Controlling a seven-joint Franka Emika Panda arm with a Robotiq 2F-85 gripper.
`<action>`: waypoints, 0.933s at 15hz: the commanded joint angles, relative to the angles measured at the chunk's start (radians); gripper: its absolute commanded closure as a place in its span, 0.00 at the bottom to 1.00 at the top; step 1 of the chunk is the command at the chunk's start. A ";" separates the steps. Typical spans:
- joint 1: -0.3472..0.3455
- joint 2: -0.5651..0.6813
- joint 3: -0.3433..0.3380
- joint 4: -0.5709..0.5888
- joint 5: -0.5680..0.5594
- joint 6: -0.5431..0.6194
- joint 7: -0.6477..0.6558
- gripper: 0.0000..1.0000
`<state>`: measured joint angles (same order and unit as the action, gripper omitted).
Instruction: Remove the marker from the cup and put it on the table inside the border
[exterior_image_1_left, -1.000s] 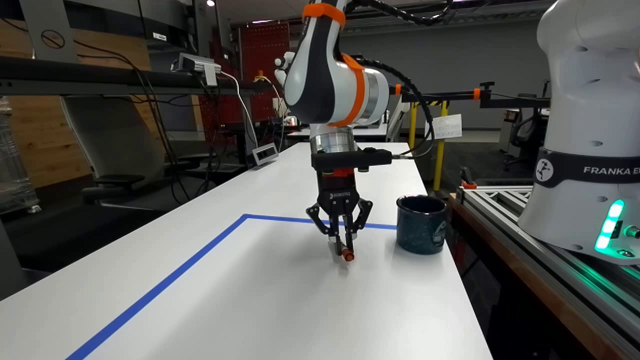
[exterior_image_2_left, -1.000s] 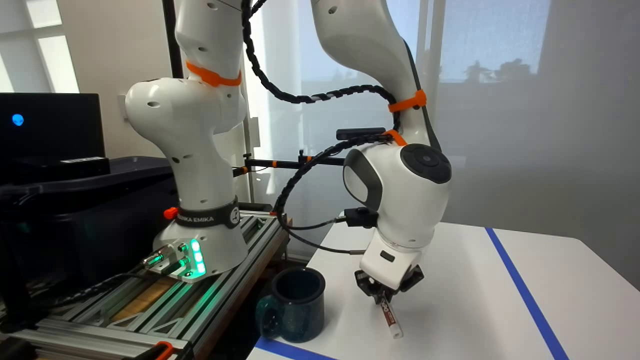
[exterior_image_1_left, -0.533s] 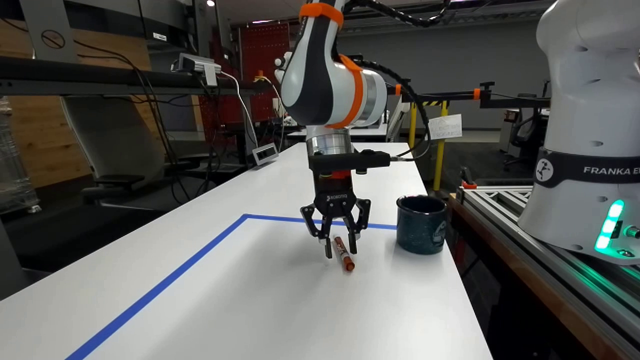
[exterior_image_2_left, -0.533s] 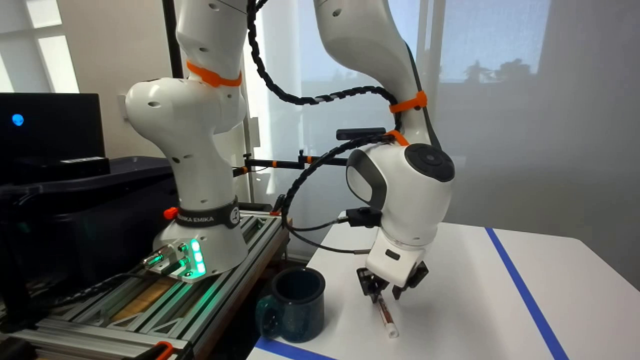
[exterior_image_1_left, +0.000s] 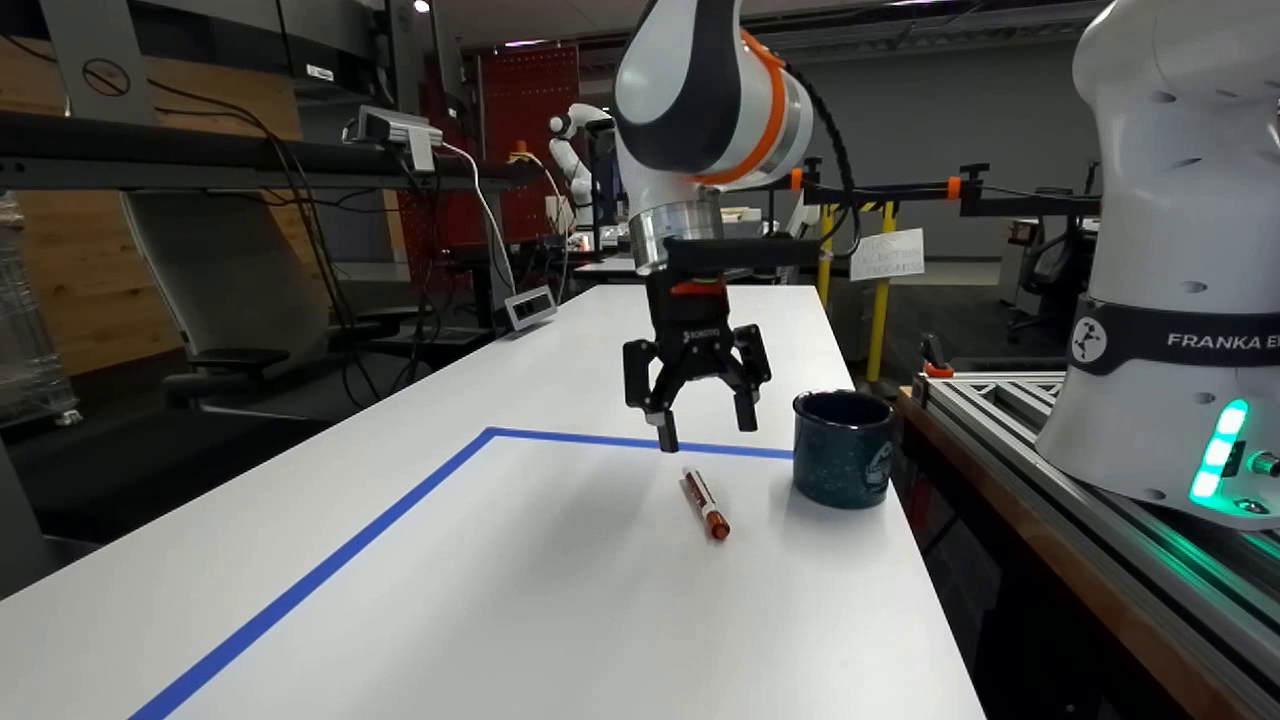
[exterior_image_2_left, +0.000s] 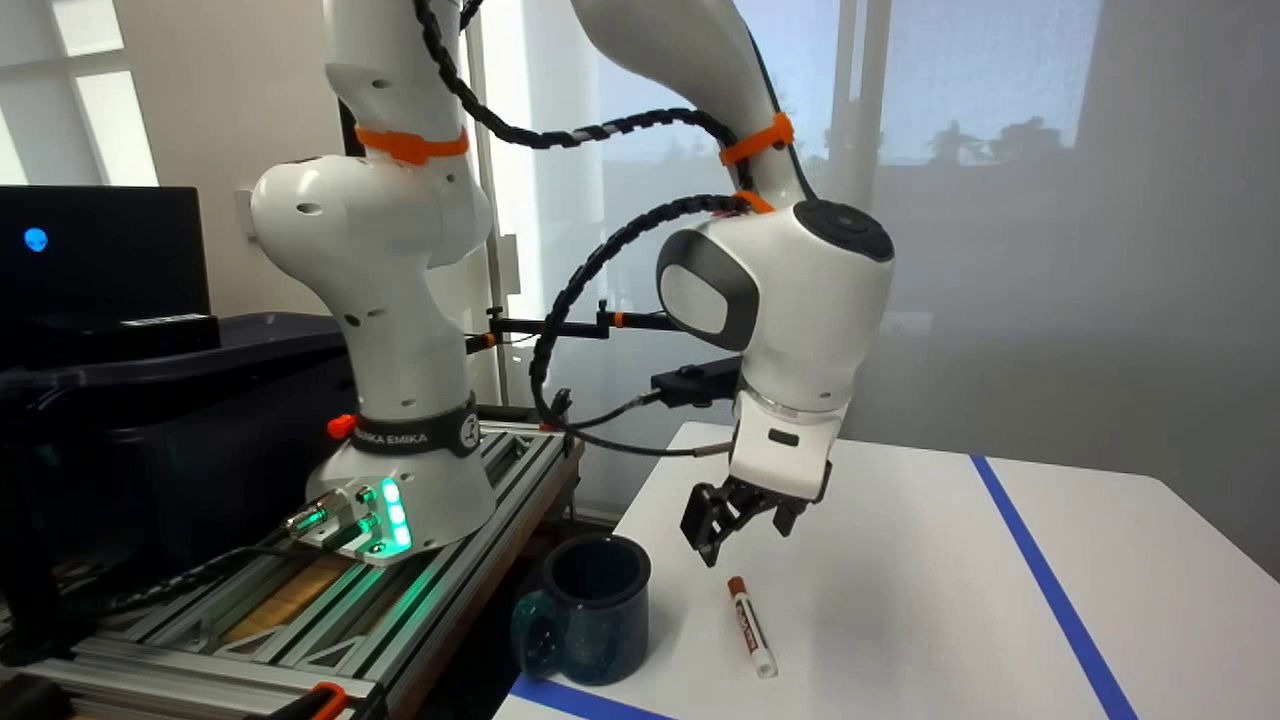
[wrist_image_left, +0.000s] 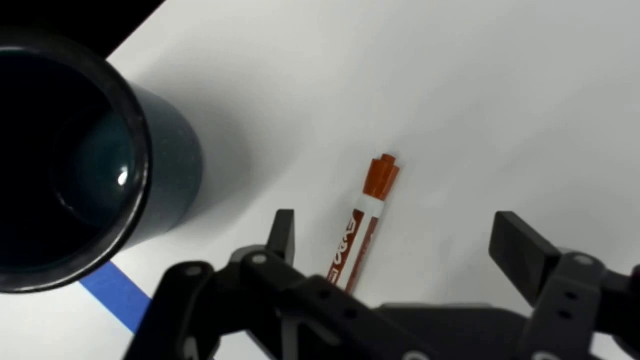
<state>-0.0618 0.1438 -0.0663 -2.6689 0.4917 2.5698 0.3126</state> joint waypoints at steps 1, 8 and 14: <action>0.010 -0.233 0.007 -0.112 -0.110 -0.077 -0.058 0.00; 0.020 -0.490 0.049 -0.146 -0.292 -0.185 -0.171 0.00; 0.007 -0.480 0.050 -0.067 -0.425 -0.207 -0.163 0.00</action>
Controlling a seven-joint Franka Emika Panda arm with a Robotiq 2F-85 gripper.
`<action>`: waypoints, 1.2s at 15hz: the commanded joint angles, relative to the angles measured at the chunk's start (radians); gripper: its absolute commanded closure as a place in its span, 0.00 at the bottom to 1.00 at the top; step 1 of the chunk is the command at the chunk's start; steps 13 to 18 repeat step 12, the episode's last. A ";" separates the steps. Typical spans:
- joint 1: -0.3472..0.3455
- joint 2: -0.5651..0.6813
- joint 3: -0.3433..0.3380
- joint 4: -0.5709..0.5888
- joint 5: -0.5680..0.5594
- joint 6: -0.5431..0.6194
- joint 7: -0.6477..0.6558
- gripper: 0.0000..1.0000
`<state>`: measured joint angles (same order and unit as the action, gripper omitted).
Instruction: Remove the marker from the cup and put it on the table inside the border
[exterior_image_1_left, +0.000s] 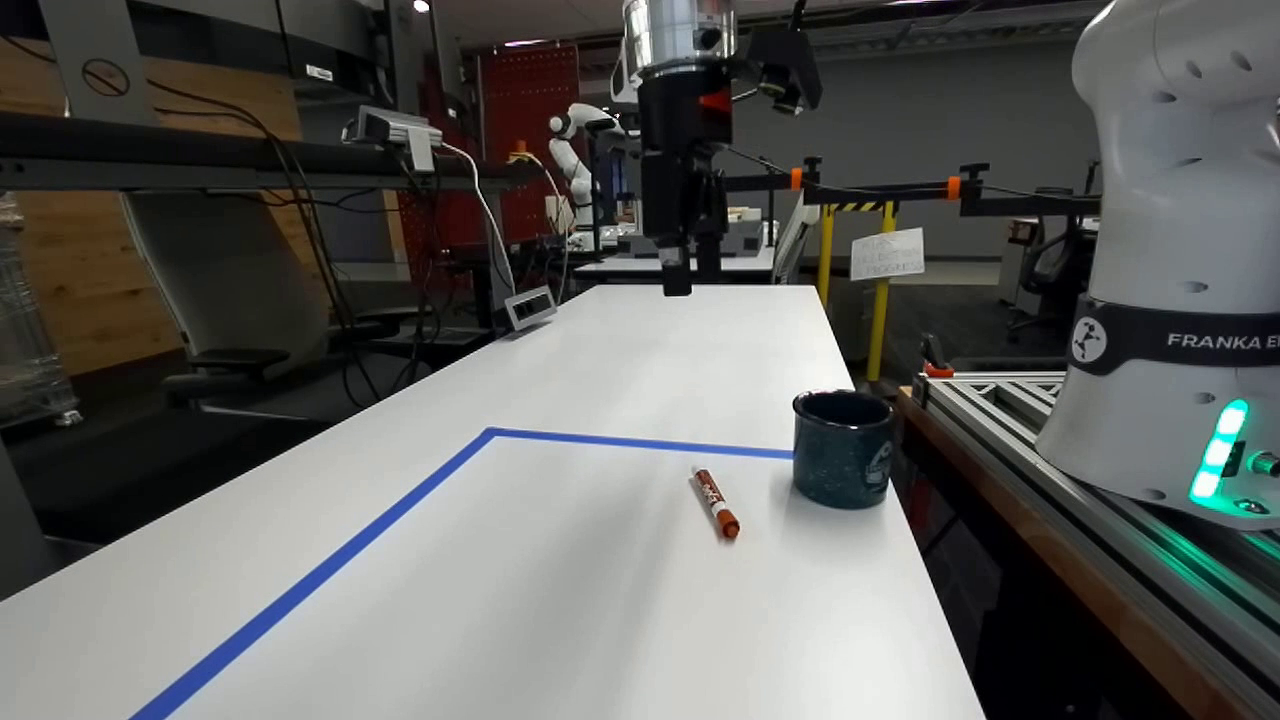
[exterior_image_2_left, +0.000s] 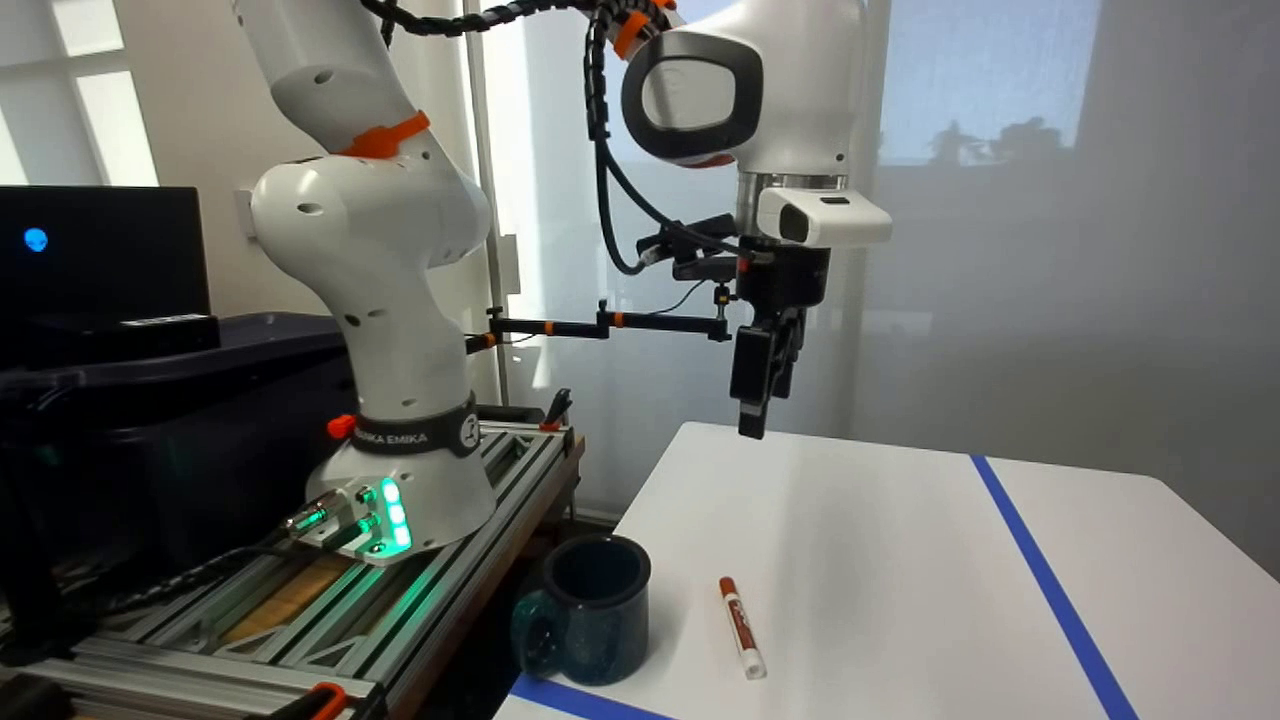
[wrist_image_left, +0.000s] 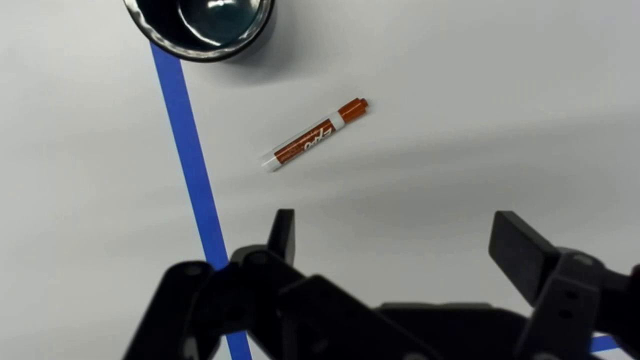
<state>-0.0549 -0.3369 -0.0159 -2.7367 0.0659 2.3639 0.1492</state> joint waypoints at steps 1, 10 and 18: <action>-0.001 -0.008 0.000 0.001 -0.005 -0.005 -0.003 0.00; -0.001 -0.011 0.001 0.001 -0.009 -0.008 -0.012 0.00; -0.001 -0.011 0.001 0.001 -0.009 -0.008 -0.012 0.00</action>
